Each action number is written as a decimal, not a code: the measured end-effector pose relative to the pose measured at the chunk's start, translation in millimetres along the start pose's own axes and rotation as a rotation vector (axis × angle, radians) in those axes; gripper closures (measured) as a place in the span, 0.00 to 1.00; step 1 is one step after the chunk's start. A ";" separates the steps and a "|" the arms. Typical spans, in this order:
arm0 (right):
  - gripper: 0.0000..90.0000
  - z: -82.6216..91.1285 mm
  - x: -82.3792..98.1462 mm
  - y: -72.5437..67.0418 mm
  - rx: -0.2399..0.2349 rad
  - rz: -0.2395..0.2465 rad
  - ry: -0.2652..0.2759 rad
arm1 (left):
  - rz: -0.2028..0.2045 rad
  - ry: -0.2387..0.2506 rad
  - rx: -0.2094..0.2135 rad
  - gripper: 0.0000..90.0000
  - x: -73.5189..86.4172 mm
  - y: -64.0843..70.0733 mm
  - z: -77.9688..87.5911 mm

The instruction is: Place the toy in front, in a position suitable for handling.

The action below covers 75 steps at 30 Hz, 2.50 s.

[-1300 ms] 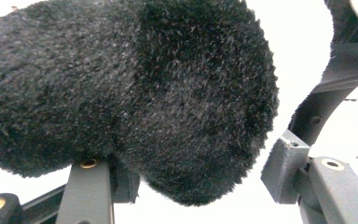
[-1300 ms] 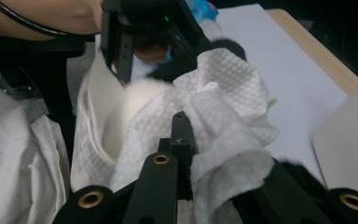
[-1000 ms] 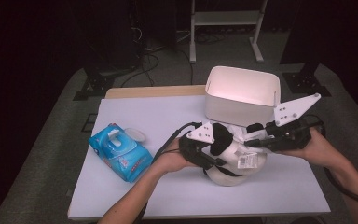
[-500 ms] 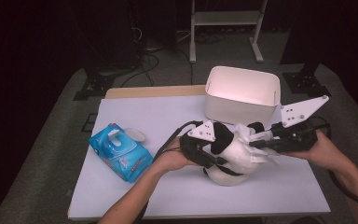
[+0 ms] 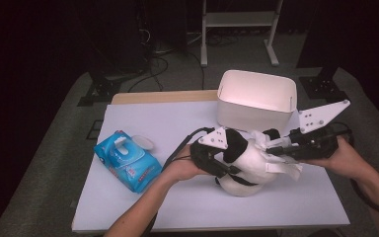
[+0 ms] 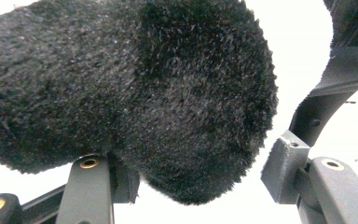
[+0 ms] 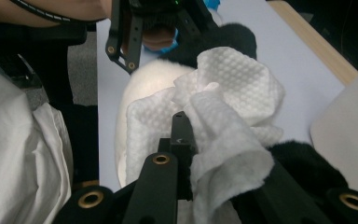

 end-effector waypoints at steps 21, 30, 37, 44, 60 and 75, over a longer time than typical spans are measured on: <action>0.69 21.1 -17.7 -8.8 0.035 0.043 0.020 | -0.003 -0.015 -0.019 0.44 -1.0 -0.1 3.6; 0.90 10.2 -14.7 -13.0 0.044 0.069 -0.011 | -0.017 -0.022 -0.026 0.44 -6.1 2.6 1.3; 0.90 -8.3 -28.8 -11.6 0.045 0.082 -0.007 | -0.036 -0.023 -0.014 0.45 -15.1 7.9 -0.9; 0.91 -7.2 -27.4 -8.3 0.074 0.077 -0.024 | -0.022 0.002 -0.042 0.47 -12.4 4.2 14.9; 0.91 -20.2 -27.7 4.4 0.063 0.029 0.035 | -0.040 -0.051 -0.036 0.50 -11.1 6.4 6.8; 0.91 -24.3 -12.3 8.6 0.036 -0.017 0.042 | -0.059 -0.045 -0.022 0.50 -7.8 8.1 5.8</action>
Point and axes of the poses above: each handheld gripper's, and its own axes: z roughly backward along the jaws, x roughly out of its underside, y roughly to its right, the point moved 2 cm from there along -z, roughly forward along the jaws, and after that the axes turned 10 degrees about -y, right-handed, at the moved point
